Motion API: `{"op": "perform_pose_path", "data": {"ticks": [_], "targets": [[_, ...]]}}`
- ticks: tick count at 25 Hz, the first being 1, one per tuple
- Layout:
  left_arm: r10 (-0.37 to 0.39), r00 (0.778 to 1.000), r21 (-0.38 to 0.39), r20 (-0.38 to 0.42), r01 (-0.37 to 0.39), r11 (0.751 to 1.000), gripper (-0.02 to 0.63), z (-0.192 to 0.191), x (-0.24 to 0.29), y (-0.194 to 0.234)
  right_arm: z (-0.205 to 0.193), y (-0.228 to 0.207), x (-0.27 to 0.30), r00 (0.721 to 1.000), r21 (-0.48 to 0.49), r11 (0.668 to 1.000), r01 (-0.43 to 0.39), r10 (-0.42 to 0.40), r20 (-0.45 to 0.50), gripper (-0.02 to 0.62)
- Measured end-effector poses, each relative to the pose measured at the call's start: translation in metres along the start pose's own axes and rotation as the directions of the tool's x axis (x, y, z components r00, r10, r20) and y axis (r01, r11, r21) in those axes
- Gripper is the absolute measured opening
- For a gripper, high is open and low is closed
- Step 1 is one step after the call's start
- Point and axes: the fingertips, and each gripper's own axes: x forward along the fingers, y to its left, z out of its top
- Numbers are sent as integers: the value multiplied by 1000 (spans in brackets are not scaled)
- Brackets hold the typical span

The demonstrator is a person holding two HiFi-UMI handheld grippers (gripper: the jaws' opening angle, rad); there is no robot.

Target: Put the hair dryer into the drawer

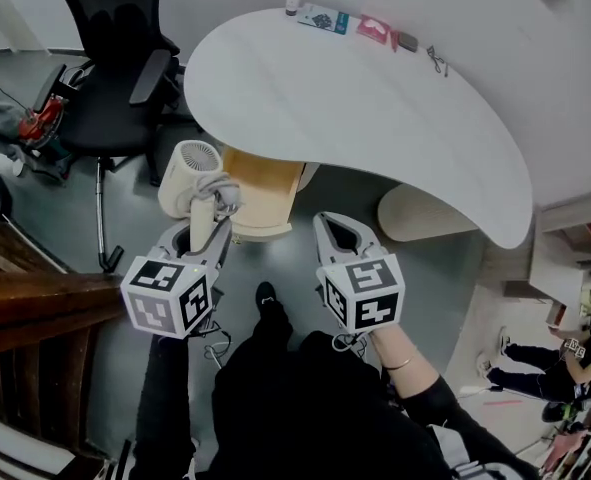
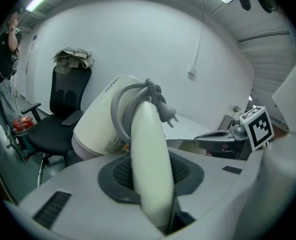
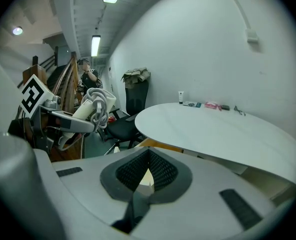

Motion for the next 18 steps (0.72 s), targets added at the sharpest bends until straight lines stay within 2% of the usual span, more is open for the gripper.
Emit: {"op": "perform_pose_path", "data": {"ticks": [8,14,18], "targets": [[-67,987,61,-143,77,995,117,-17,28,15,-4,-9,17,998,30,998,47,-46,-42,2],[-103,961,74,-258,126,989,117,-34,46,20,-13,-13,24,995,54,996,69,-65,-78,2],[-112,933,86,-341,149,985,117,-50,59,25,-21,-12,32,993,47,997,61,-56,-106,2]]}}
